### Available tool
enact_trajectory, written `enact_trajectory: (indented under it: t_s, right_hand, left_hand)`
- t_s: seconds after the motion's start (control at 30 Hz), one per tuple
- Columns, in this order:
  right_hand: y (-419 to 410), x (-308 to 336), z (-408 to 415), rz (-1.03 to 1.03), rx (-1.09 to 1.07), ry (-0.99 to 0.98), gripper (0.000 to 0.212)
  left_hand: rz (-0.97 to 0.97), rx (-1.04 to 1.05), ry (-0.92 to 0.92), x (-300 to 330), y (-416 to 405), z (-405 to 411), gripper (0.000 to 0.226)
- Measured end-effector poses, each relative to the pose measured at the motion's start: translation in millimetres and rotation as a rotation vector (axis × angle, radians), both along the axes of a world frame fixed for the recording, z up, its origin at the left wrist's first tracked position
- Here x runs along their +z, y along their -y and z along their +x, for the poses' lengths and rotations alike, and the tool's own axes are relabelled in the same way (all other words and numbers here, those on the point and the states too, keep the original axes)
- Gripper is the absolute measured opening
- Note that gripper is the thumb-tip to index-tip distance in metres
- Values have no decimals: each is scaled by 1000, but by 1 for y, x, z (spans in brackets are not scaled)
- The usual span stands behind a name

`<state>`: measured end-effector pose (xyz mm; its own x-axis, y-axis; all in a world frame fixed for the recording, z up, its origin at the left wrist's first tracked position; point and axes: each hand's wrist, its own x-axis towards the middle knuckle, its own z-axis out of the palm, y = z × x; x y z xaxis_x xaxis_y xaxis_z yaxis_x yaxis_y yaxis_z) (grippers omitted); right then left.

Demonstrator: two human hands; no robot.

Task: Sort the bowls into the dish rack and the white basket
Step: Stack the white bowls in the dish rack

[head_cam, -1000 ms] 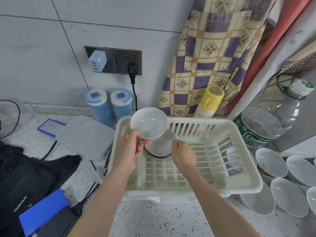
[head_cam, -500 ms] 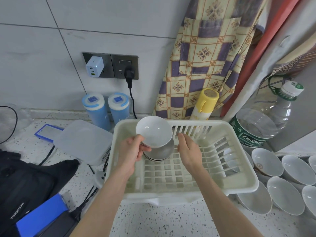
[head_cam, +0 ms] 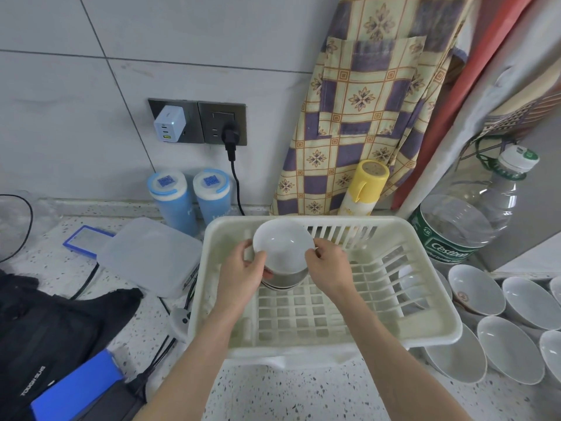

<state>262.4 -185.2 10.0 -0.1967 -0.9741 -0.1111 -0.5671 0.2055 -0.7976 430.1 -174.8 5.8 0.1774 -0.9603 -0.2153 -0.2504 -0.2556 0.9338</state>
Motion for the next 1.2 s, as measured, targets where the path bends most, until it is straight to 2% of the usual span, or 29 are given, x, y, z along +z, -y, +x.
enact_trajectory:
  t_s: [0.07,0.13,0.4,0.73,0.83,0.87,0.97,1.2]
  right_hand:
    - [-1,-2,0,1,-5,-44,22]
    - [-2,-3,0,-3,-11,-76,32]
    - [-4,-5,2,60,1,-170,31]
    - [-8,-10,5,109,11,-243,28]
    - [-10,-15,4,116,14,-191,18]
    - [-10,-16,4,115,18,-162,20]
    - [-11,-19,1,122,2,-94,41]
    - [-10,-26,-1,135,-15,-50,43]
  left_hand:
    - [-52,9,102,-3,-2,2,37]
    - [-82,6,151,-6,-1,2,43]
    - [-97,-64,292,-17,3,6,32]
    - [-112,-131,443,-22,3,2,39]
    - [-108,-136,460,-22,3,2,38]
    - [-104,-137,466,-22,4,2,37]
    - [-102,-163,503,-23,4,1,33]
    - [-116,-192,539,-20,2,1,38]
